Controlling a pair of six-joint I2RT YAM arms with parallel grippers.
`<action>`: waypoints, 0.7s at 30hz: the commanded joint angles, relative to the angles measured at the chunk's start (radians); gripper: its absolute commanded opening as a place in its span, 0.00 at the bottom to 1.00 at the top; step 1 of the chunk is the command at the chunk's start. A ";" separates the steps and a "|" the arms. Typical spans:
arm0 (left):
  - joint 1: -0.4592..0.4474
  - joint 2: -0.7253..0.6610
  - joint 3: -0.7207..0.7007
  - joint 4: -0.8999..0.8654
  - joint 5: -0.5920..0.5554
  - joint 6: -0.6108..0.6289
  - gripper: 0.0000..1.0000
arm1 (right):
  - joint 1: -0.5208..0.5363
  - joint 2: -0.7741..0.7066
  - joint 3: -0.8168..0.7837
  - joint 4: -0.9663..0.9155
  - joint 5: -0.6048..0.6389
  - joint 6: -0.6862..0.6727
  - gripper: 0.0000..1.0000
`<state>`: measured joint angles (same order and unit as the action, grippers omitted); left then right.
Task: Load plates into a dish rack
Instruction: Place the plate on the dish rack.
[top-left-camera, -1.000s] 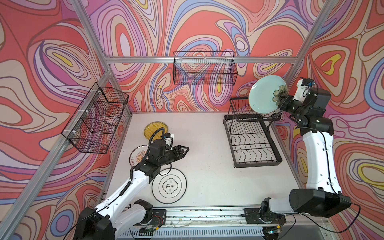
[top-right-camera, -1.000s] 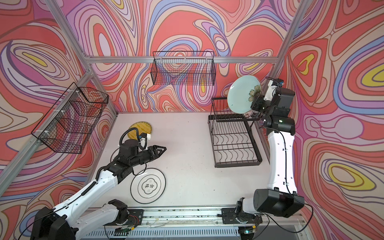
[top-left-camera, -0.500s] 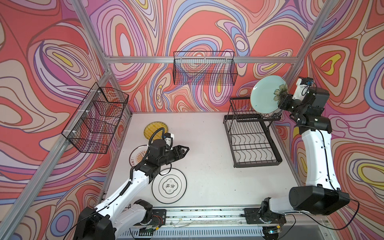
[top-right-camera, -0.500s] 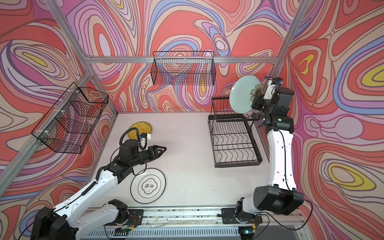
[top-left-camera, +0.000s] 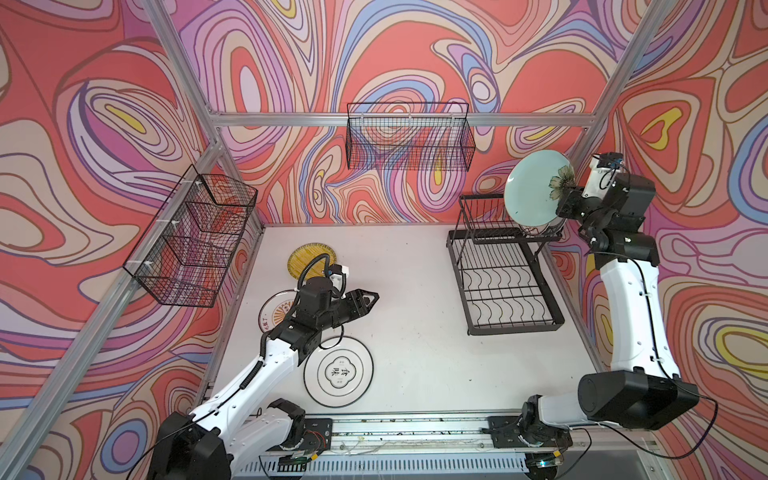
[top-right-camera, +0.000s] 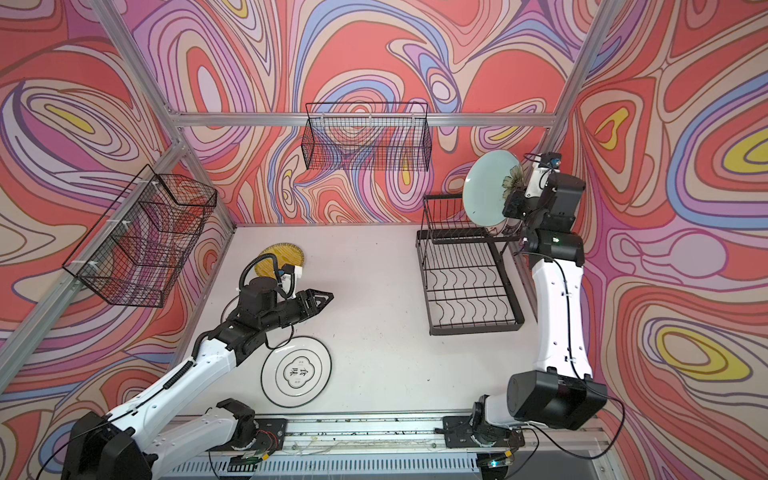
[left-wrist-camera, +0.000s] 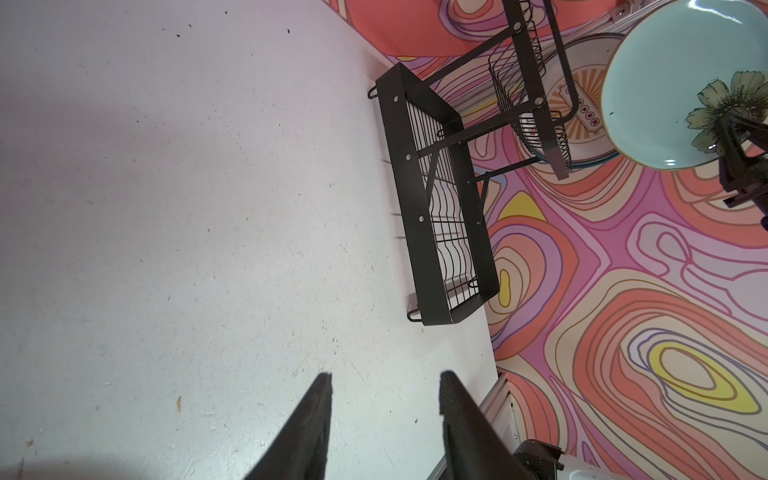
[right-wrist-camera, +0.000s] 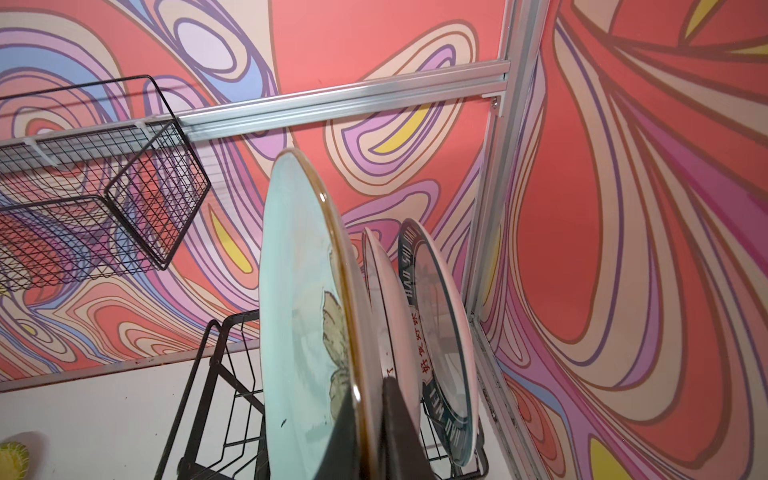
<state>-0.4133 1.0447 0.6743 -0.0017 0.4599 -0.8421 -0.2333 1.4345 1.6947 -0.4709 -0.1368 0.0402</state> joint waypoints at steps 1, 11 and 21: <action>-0.006 0.011 0.033 0.024 0.013 -0.005 0.45 | 0.029 -0.036 0.013 0.146 0.068 -0.040 0.00; -0.012 0.026 0.044 0.025 0.014 -0.003 0.45 | 0.130 0.007 0.033 0.153 0.246 -0.130 0.00; -0.012 0.037 0.045 0.025 0.008 0.000 0.44 | 0.170 0.031 0.044 0.184 0.373 -0.158 0.00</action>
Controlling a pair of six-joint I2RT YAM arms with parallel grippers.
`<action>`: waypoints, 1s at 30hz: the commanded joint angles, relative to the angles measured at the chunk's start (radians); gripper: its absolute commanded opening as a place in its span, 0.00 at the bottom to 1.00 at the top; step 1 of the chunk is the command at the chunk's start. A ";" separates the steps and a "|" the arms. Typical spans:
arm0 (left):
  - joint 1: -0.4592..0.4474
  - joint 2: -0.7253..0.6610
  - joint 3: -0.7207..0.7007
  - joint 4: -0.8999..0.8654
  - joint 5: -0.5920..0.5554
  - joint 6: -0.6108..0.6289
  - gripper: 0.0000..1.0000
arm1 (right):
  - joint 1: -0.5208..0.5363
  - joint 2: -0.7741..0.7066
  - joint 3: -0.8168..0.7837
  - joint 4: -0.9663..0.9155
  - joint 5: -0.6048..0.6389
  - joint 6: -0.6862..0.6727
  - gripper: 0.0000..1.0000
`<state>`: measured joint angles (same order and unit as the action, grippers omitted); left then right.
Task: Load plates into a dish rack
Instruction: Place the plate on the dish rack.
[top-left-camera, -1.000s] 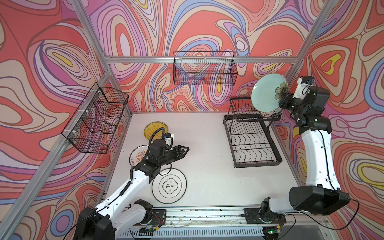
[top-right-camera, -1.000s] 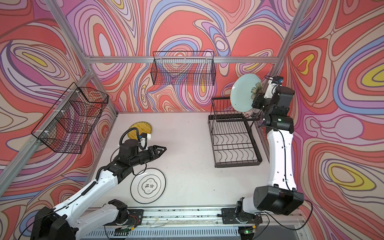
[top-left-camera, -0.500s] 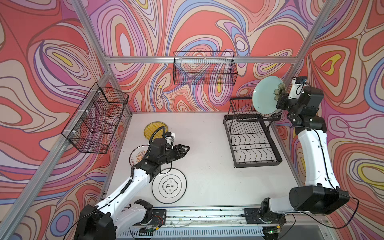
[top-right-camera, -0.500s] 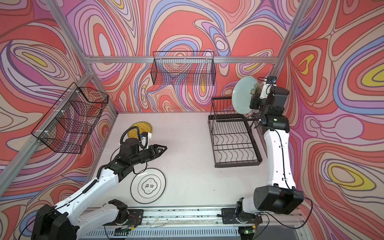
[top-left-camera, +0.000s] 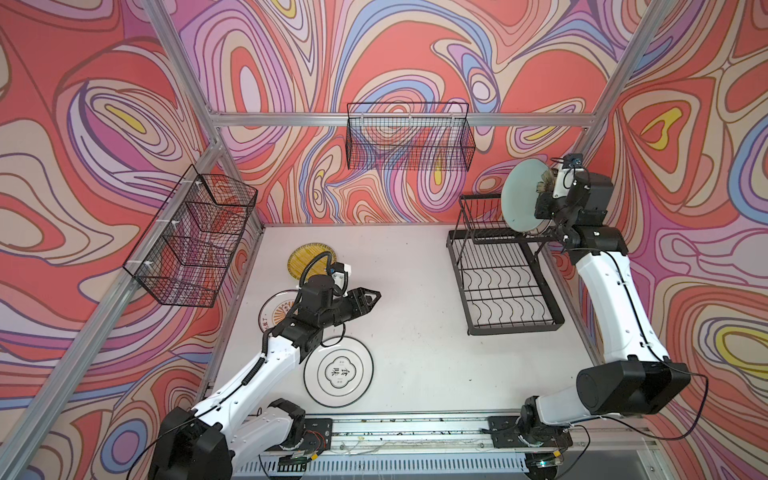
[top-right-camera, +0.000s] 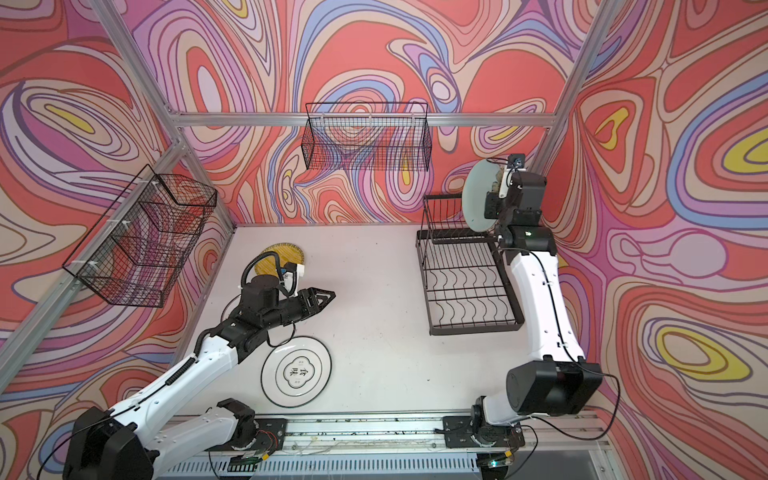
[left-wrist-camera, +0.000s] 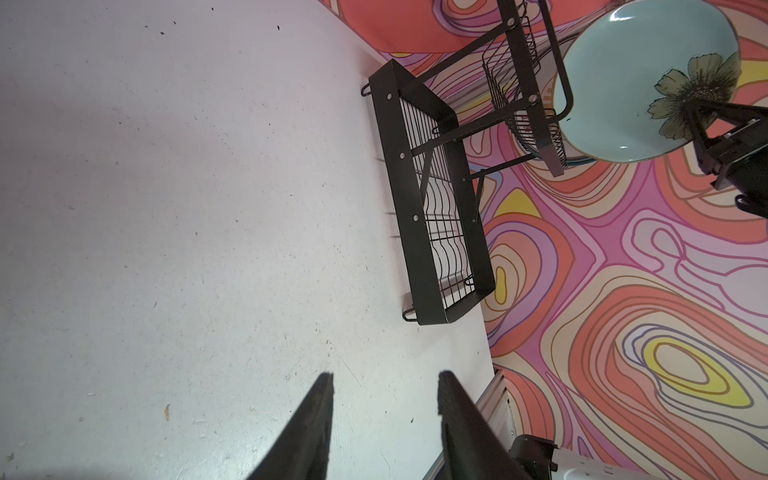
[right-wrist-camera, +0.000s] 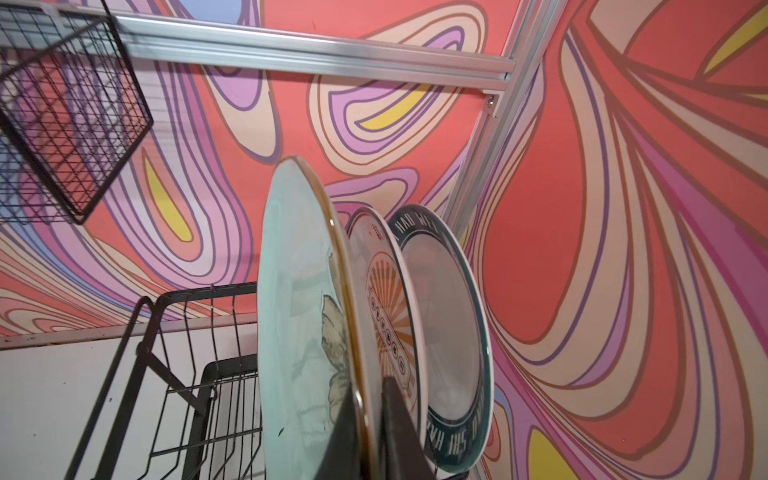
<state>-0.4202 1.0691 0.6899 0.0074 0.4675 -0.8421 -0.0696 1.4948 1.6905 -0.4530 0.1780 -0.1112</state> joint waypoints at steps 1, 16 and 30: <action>-0.005 0.016 0.030 0.018 0.002 0.000 0.44 | 0.006 -0.029 0.047 0.169 0.060 -0.009 0.00; -0.007 0.031 0.031 0.023 -0.003 0.000 0.44 | 0.010 -0.024 0.029 0.220 0.065 -0.078 0.00; -0.008 0.041 0.030 0.030 0.000 -0.002 0.44 | 0.037 -0.013 -0.021 0.266 0.089 -0.164 0.00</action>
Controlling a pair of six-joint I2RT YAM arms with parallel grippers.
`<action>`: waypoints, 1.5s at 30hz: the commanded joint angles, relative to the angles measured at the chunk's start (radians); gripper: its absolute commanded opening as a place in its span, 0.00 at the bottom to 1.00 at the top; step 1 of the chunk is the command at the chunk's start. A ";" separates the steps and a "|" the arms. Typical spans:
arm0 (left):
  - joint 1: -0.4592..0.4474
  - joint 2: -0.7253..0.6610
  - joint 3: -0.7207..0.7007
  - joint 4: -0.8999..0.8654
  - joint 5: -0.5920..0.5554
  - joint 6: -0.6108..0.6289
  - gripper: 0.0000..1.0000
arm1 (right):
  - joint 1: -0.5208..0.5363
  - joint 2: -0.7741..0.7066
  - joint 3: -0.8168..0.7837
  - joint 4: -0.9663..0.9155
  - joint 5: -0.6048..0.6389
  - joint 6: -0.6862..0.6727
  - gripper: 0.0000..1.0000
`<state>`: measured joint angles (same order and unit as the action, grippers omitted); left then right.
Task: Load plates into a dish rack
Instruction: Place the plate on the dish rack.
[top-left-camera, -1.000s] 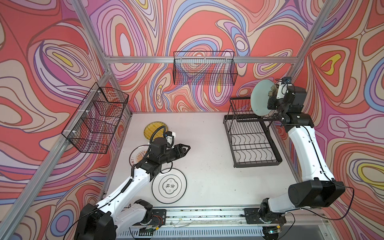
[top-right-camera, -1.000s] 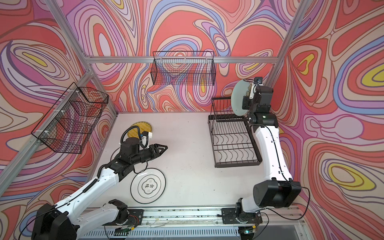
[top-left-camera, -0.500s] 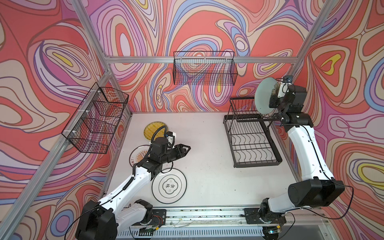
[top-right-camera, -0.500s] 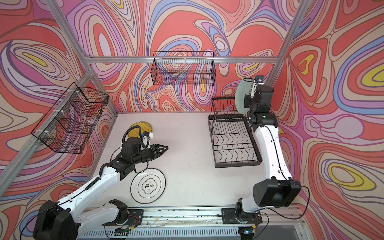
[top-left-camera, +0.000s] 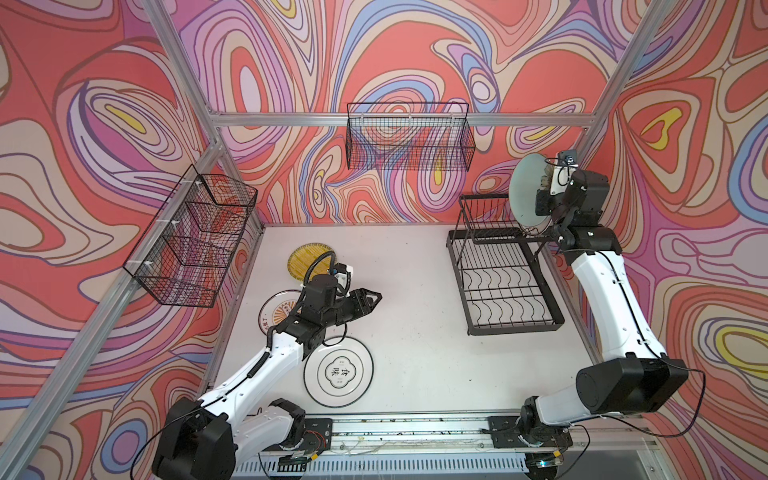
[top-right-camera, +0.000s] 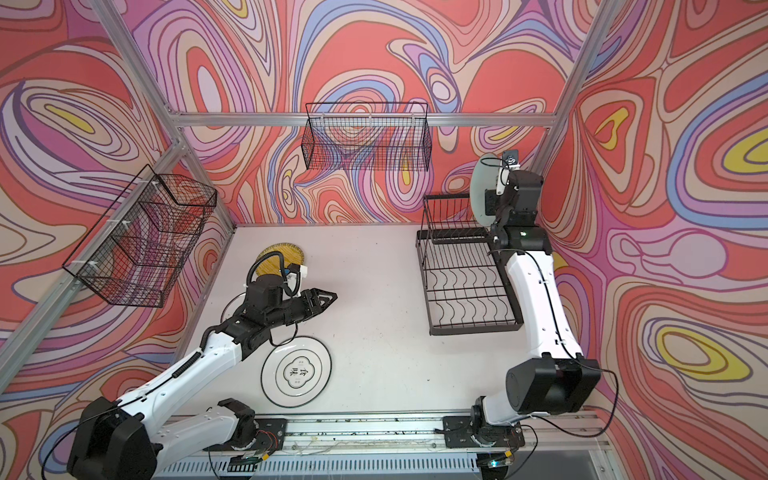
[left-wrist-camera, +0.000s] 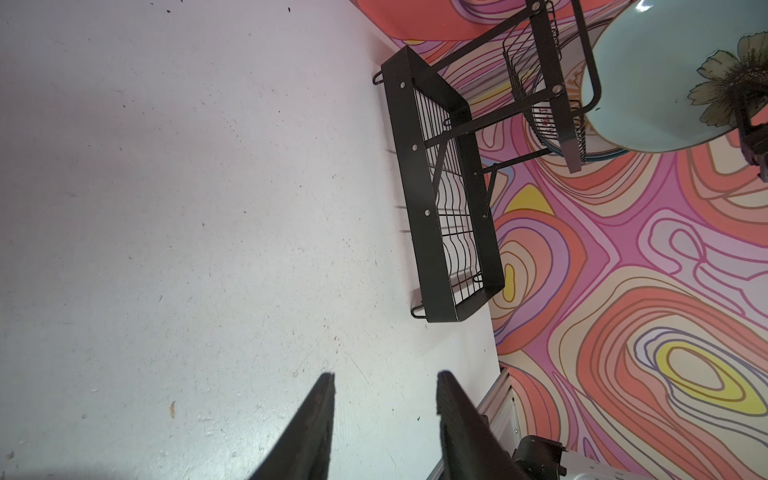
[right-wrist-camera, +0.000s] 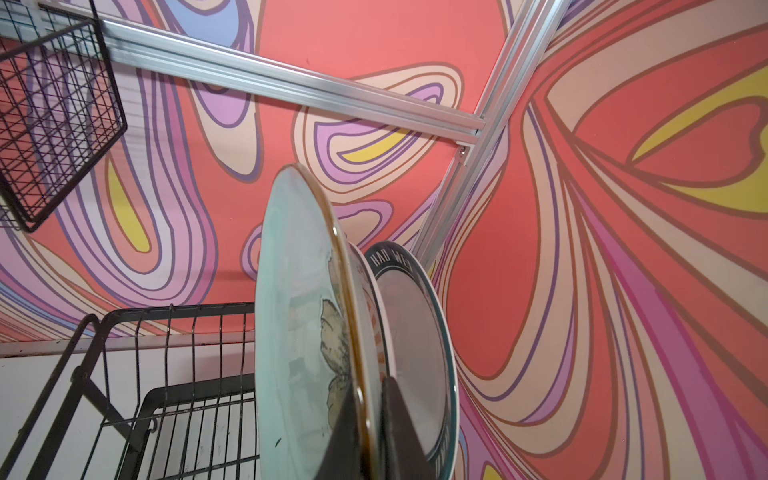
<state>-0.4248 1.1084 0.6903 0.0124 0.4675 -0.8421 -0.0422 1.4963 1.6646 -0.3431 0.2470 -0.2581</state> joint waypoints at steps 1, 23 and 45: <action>-0.003 0.001 0.029 0.024 0.000 -0.001 0.44 | 0.010 -0.015 0.000 0.162 0.024 -0.020 0.00; -0.005 0.011 0.025 0.035 -0.003 -0.001 0.43 | 0.016 0.015 0.000 0.172 0.065 -0.043 0.00; -0.006 0.022 0.021 0.037 -0.006 0.008 0.43 | 0.056 0.080 0.018 0.190 0.192 -0.065 0.00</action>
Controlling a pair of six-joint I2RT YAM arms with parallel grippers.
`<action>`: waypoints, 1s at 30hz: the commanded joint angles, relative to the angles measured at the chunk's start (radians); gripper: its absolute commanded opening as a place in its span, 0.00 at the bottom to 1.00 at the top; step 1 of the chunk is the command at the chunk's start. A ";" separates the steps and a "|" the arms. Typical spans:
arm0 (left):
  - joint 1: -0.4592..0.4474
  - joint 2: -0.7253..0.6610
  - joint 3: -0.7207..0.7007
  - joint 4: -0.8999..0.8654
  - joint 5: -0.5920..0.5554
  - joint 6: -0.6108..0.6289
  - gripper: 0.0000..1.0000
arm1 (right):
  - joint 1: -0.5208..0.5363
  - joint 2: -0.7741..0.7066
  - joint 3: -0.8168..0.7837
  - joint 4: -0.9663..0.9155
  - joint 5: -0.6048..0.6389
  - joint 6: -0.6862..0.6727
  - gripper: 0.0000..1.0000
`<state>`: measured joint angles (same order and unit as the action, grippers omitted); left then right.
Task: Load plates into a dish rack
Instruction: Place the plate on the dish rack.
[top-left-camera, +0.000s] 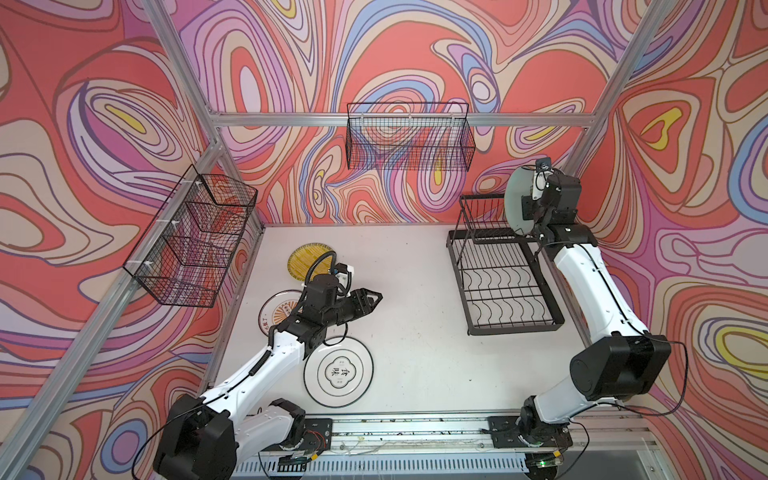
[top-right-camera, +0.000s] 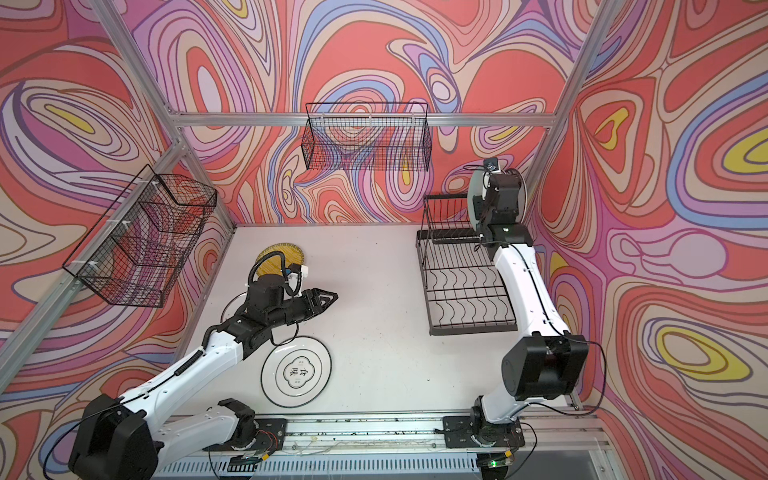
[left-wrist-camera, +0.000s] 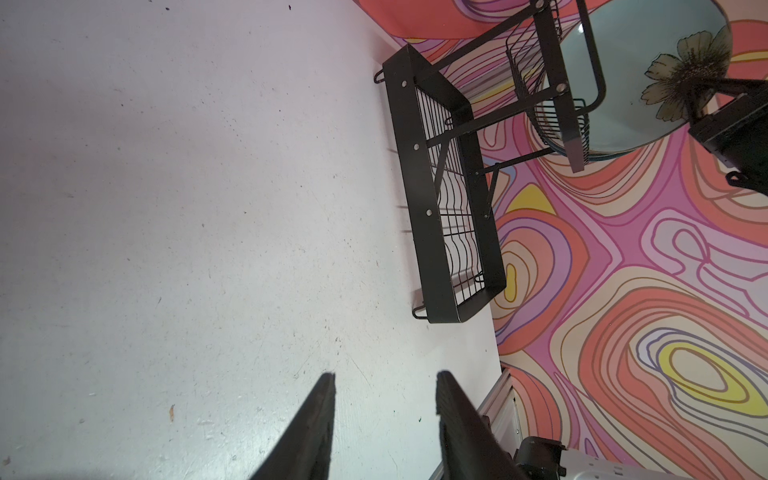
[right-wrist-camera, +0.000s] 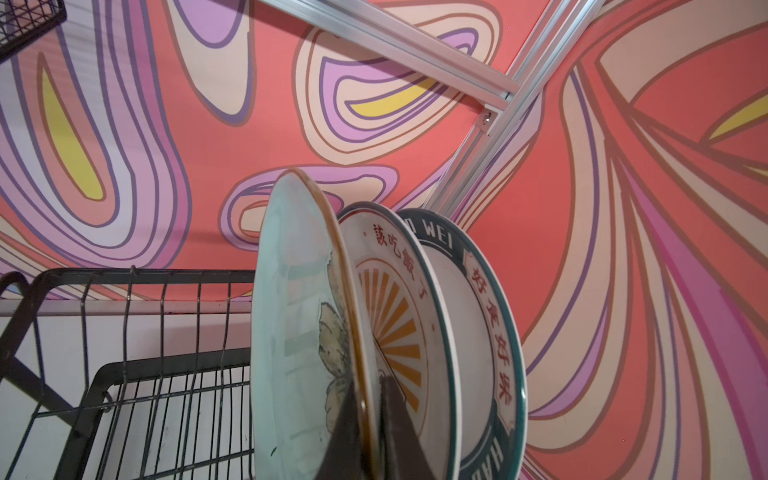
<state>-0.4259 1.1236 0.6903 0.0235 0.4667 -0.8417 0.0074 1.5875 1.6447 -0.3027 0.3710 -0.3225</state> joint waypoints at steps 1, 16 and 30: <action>-0.004 0.006 0.021 0.026 -0.004 0.007 0.43 | 0.009 -0.008 0.036 0.155 0.080 0.001 0.00; -0.004 0.012 0.034 0.024 0.000 0.013 0.43 | 0.010 0.001 0.045 0.139 0.114 0.004 0.00; -0.004 0.012 0.048 0.010 -0.003 0.019 0.43 | 0.023 0.037 0.068 0.081 0.089 0.011 0.00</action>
<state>-0.4255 1.1294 0.7086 0.0265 0.4667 -0.8375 0.0257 1.6329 1.6535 -0.2859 0.4366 -0.3195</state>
